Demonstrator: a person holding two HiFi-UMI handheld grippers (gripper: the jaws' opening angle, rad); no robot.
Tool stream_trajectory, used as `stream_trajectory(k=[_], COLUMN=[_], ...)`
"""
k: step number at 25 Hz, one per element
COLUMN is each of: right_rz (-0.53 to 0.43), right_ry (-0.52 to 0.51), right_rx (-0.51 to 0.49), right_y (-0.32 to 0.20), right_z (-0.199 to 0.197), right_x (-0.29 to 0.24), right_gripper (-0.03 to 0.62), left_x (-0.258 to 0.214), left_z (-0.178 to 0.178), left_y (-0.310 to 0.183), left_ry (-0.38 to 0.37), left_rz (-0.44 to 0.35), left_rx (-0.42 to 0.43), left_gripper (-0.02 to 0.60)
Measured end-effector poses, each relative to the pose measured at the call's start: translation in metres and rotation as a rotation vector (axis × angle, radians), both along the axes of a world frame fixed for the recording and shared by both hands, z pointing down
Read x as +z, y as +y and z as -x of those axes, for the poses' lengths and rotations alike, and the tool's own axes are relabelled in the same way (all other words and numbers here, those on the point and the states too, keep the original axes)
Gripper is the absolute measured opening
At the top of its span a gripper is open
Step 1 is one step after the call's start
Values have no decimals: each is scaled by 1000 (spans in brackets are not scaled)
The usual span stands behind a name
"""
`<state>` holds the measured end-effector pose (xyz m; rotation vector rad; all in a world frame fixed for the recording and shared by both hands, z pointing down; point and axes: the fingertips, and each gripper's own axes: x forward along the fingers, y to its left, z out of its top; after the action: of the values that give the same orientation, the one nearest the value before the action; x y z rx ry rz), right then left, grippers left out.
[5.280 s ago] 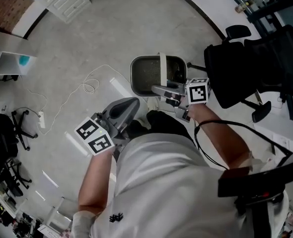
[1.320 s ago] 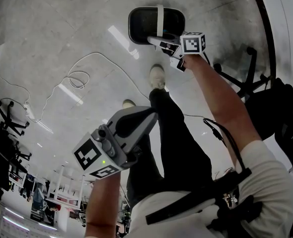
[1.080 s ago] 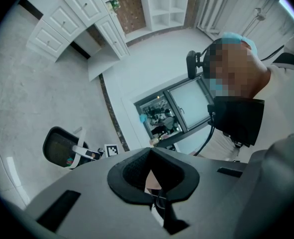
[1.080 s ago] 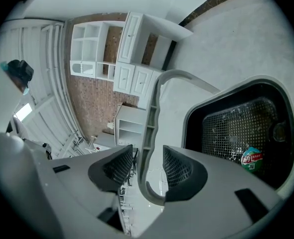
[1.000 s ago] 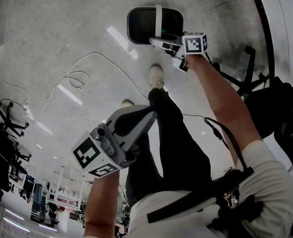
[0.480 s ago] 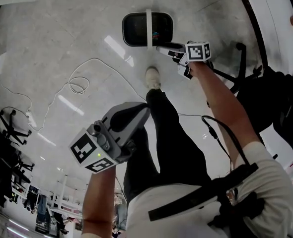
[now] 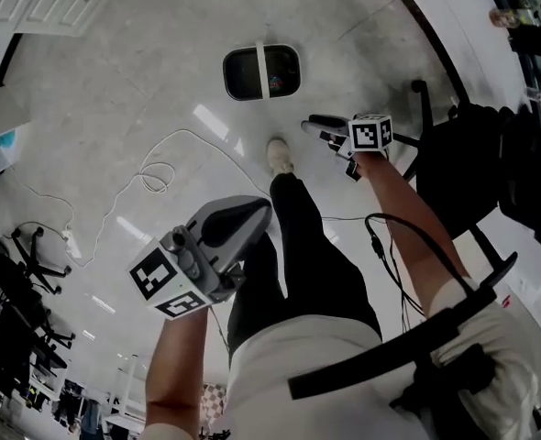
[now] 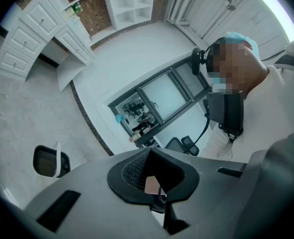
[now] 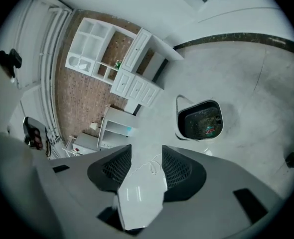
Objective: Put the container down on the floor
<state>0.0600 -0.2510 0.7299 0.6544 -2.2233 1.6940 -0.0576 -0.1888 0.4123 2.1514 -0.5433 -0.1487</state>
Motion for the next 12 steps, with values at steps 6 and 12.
stream_trajectory(k=[6,12], right_rz=[-101,-212], right_ry=[67,75], right_rx=[101,11], right_y=[53,108], right_z=[-6,23], right_x=[-87,-189], right_gripper=[31,18], left_x=[-59,-100], left_z=[8,23], left_y=[58,105], left_ry=[-8,-56], left_rz=[-56,-93], left_rx=[68,72], left_gripper=[9,9])
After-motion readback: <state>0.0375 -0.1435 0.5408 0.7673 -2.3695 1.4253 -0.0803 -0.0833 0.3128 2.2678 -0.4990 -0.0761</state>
